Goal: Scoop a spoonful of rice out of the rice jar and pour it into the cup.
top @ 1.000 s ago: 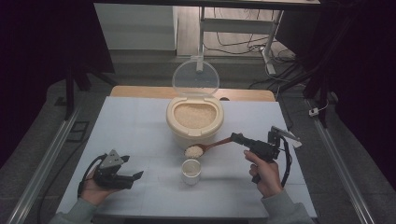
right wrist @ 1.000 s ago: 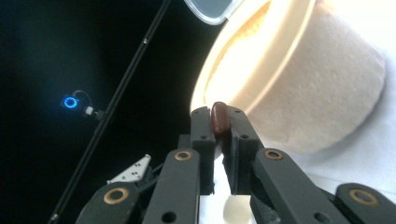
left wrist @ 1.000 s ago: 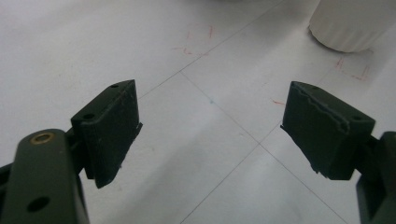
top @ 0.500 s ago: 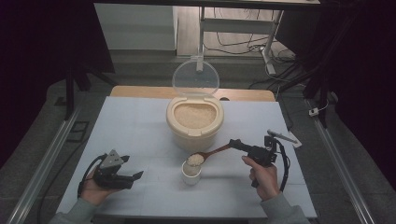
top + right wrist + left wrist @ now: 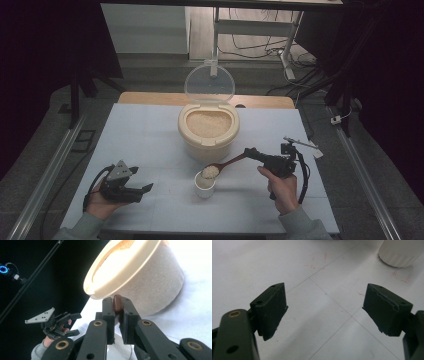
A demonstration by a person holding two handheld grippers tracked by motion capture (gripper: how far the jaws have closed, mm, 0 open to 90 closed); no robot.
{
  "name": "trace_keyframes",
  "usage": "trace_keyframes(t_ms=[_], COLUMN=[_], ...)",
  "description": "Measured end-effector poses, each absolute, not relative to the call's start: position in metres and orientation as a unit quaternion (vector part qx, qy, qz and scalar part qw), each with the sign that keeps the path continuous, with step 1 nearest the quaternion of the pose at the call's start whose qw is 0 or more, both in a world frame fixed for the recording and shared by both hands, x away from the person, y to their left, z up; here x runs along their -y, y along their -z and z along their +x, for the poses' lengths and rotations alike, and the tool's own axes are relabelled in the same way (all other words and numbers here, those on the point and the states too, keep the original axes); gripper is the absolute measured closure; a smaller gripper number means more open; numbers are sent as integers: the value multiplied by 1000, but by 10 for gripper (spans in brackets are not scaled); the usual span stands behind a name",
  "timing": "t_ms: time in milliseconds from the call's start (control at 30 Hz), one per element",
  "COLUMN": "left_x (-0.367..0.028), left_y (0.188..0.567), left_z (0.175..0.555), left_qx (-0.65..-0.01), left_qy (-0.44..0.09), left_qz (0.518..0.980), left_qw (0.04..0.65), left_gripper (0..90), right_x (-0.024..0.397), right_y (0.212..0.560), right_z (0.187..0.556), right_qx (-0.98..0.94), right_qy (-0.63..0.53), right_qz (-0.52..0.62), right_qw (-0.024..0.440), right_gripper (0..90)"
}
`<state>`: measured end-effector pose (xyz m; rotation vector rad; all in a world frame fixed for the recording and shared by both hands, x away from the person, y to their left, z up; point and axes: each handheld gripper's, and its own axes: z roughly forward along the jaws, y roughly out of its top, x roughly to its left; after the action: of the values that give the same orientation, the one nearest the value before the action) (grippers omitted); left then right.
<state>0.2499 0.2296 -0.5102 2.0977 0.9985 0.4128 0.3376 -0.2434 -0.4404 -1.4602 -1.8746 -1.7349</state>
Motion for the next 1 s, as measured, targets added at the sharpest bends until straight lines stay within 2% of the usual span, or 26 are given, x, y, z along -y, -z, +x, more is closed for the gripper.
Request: trace_keyframes(t_ms=[833,1000], left_x=[-230,-230], left_y=[510,510], left_z=[250,250], left_qx=[-391,-392], left_qy=[-162,-162], left_qz=[821,821], left_qw=[382,382], left_gripper=[188,188], right_x=[230,231], right_y=[417,417], right_z=[319,318], right_qx=[700,700], right_qy=[606,611], right_qz=[-378,-370], right_qw=[-1,-4], right_gripper=[832,832])
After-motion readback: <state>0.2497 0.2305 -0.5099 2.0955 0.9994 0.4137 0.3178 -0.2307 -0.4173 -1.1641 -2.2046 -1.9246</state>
